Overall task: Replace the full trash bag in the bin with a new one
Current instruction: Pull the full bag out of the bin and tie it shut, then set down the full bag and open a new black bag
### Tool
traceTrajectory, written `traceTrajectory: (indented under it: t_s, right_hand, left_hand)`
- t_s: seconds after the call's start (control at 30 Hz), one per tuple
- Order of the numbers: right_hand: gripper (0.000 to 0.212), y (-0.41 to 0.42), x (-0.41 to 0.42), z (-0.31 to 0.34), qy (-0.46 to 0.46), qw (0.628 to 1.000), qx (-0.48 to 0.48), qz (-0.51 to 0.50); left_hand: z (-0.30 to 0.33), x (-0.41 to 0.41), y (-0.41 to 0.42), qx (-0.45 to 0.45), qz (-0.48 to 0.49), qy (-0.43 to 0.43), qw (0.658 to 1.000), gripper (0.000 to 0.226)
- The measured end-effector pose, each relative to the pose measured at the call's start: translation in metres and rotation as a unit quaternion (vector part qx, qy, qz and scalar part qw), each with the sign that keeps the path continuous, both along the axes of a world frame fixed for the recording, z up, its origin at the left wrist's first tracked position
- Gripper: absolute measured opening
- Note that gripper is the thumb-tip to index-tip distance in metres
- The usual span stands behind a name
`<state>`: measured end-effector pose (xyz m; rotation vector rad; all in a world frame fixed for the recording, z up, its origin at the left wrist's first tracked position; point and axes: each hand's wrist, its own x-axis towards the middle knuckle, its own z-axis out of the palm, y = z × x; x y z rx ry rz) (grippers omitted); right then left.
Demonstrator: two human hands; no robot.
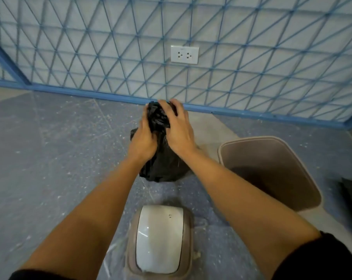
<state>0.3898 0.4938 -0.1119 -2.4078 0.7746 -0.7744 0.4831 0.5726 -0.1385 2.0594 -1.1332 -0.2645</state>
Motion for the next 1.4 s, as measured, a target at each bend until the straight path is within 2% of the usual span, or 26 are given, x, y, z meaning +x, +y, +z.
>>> traceTrajectory:
  t_s: [0.1, 0.2, 0.27, 0.37, 0.53, 0.67, 0.83, 0.9, 1.03, 1.17, 1.4]
  right_hand:
    - [0.072, 0.006, 0.001, -0.061, 0.155, 0.987, -0.014, 0.028]
    - [0.068, 0.005, -0.005, -0.111, 0.315, 0.941, 0.086, 0.089]
    - [0.067, 0.004, -0.008, -0.130, 0.361, 0.919, 0.112, 0.111]
    - [0.069, 0.003, -0.005, -0.134, 0.367, 0.916, 0.112, 0.119]
    - [0.074, -0.005, -0.001, -0.104, 0.338, 0.931, 0.100, 0.098]
    - [0.072, -0.016, -0.002, -0.062, 0.331, 0.938, 0.066, 0.080]
    - [0.054, -0.044, -0.023, 0.010, 0.298, 0.954, -0.007, 0.031]
    - [0.049, -0.059, -0.042, 0.038, 0.284, 0.958, -0.036, 0.001]
    - [0.038, -0.094, -0.107, 0.090, 0.284, 0.952, -0.095, -0.058]
    - [0.034, -0.131, -0.205, 0.123, 0.309, 0.936, -0.105, -0.131]
    - [0.028, -0.180, -0.409, 0.118, 0.331, 0.908, -0.031, -0.253]
  left_hand:
    - [-0.053, 0.008, 0.009, 0.077, -0.020, 0.015, 0.997, 0.077]
    - [-0.107, 0.014, 0.022, 0.188, -0.063, 0.048, 0.979, 0.079]
    - [-0.132, 0.016, 0.029, 0.252, -0.079, 0.050, 0.963, 0.080]
    - [-0.144, 0.014, 0.033, 0.265, -0.066, 0.047, 0.961, 0.078]
    - [-0.117, 0.011, 0.032, 0.200, -0.017, 0.046, 0.979, 0.071]
    - [-0.075, 0.011, 0.024, 0.121, 0.012, 0.056, 0.991, 0.064]
    - [0.006, -0.015, -0.013, 0.046, 0.015, 0.071, 0.996, 0.055]
    - [0.039, -0.031, -0.036, 0.014, -0.012, 0.062, 0.998, 0.053]
    - [0.094, -0.081, -0.086, -0.042, -0.084, 0.043, 0.995, 0.043]
    - [0.126, -0.161, -0.138, -0.074, -0.142, 0.042, 0.986, 0.037]
    - [0.118, -0.336, -0.208, -0.055, -0.229, 0.102, 0.966, 0.036]
